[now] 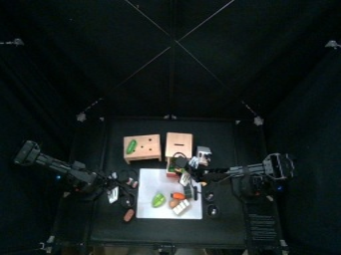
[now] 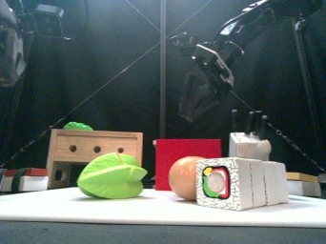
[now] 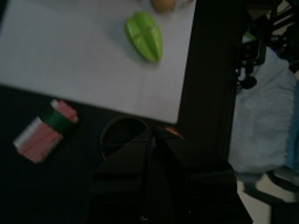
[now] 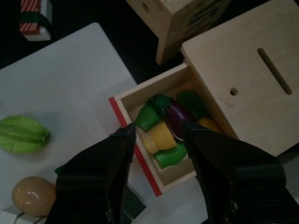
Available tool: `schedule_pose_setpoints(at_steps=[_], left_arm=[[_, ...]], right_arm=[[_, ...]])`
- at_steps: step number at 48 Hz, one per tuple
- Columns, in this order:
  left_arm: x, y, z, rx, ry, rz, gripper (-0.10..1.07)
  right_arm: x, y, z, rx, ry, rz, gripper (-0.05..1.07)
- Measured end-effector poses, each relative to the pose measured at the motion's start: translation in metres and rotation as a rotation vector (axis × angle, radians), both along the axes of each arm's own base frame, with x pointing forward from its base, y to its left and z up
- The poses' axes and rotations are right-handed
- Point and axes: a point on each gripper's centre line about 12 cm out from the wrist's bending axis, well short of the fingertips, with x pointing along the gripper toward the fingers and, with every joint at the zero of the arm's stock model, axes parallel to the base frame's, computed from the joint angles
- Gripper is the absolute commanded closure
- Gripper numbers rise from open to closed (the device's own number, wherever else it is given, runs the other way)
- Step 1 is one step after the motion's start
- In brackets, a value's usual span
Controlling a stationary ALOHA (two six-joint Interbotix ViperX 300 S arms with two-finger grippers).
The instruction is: Grab nori sushi
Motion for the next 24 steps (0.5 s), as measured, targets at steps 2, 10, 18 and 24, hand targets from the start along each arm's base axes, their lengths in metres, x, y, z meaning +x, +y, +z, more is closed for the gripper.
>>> schedule_pose_setpoints(at_steps=[2, 10, 18, 24], left_arm=[[-0.001, -0.002, -0.004, -0.027, 0.052, 0.023, 0.41], [0.000, -0.013, -0.023, -0.073, 0.193, 0.092, 0.41], [0.006, -0.032, -0.034, -0.083, 0.273, 0.132, 0.41], [0.010, -0.045, -0.043, -0.074, 0.326, 0.174, 0.39]], right_arm=[[0.000, 0.000, -0.001, 0.002, 0.002, 0.000, 0.21], [0.000, 0.000, -0.010, 0.014, 0.025, -0.009, 0.21], [-0.001, 0.000, -0.014, 0.026, 0.036, -0.015, 0.21], [-0.001, 0.000, -0.016, 0.027, 0.041, -0.016, 0.21]])
